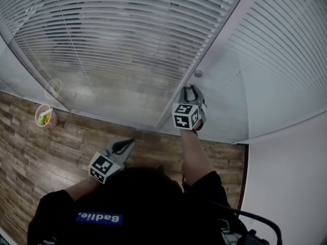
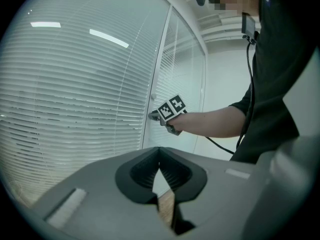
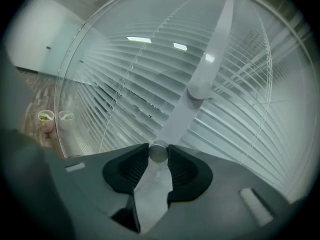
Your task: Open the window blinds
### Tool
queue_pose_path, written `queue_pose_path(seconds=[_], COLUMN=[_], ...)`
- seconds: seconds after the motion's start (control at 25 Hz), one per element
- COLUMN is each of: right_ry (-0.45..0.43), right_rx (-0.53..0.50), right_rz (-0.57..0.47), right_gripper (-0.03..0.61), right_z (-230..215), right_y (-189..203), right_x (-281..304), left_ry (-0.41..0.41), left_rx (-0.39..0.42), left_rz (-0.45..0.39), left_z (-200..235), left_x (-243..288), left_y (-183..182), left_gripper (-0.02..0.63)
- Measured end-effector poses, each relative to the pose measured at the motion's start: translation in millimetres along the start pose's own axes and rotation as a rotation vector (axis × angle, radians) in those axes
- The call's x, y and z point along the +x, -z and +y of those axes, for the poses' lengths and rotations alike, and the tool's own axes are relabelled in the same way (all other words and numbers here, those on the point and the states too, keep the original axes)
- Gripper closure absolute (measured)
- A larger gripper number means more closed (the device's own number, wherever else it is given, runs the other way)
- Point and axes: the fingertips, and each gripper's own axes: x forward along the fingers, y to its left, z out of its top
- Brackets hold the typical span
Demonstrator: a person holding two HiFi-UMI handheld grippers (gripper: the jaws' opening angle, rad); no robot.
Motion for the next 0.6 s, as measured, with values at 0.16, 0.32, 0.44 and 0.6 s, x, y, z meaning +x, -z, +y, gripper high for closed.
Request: queue_pose_path(seconds=[0.16,0.32,0.44,0.6], right_ry=[0.014,0.021,0.032,0.05], right_rx=[-0.077,-0.107,-0.145,-0.213], right_rz=[0.004,0.004,0.006,0.011], right_gripper=[0.454,0.454,0.454,0.454], right_z=[1.6,1.6,2.0,3.3], right_y=[0.3,0.4,0.4,0.1], right_x=[0.9,1.7,1.4,1.5], left_ry=[-0.001,0.0,-0.002,-0.002], left_rx=[0.002,0.002,-0.001,-0.001], left_rz=[0.001,0.002,0.002,0.004], left_z=[0.1,-0.2,0.1,0.2], left_x=[0.2,1.0,0.6,1.0], left_y=[-0.1,-0.4,-0.1,0.8], left_gripper=[0.614,0.614,0.614,0.614])
